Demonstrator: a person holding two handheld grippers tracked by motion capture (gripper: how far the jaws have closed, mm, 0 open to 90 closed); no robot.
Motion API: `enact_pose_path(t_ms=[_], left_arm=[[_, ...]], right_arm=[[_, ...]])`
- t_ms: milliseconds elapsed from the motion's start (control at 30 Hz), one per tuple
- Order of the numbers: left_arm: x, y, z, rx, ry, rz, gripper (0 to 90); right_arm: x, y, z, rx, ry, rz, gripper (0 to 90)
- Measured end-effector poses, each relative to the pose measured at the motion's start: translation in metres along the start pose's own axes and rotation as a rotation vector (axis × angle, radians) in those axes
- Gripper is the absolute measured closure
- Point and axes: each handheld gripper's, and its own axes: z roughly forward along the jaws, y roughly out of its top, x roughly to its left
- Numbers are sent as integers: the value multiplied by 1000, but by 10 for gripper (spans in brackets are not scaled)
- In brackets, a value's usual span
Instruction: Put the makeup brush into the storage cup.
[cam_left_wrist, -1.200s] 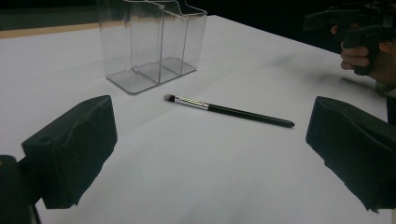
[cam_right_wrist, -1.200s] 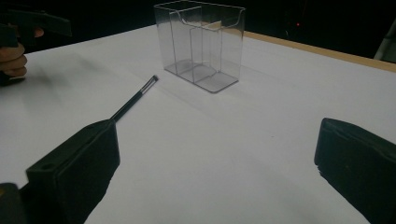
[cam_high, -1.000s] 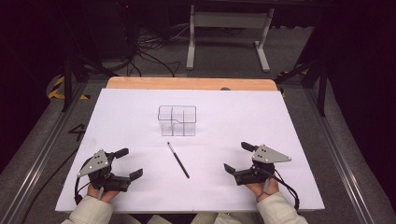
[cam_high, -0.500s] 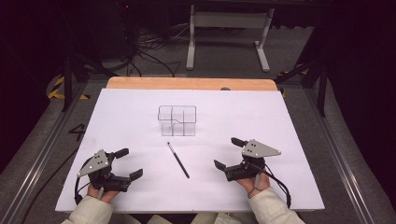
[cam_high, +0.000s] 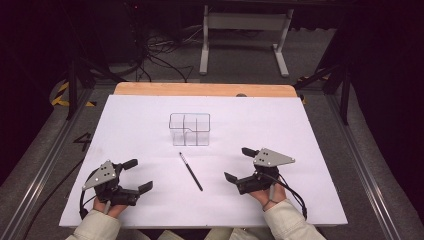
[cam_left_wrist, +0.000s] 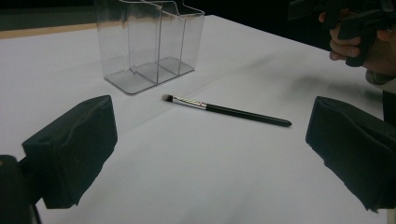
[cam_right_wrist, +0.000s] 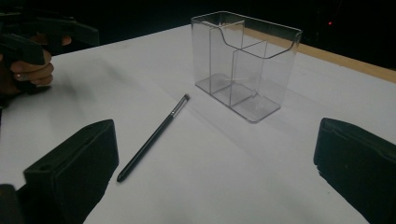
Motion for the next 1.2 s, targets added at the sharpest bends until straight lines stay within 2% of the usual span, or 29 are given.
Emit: enact_pose_path(t_ms=[67, 233, 400, 733, 1200], left_arm=[[0, 0, 0, 0, -2, -1, 30], [0, 1, 0, -4, -3, 0, 29], [0, 1, 0, 7, -16, -6, 42], [0, 1, 0, 9, -24, -14, 41], [0, 0, -4, 14, -20, -17, 47]], right_arm=[[2, 4, 4, 40, 42, 9, 7], [6, 15, 13, 118, 41, 15, 30], [6, 25, 21, 146, 40, 7, 43], [7, 42, 42, 147, 63, -13, 41], [6, 50, 65, 140, 86, -12, 49]])
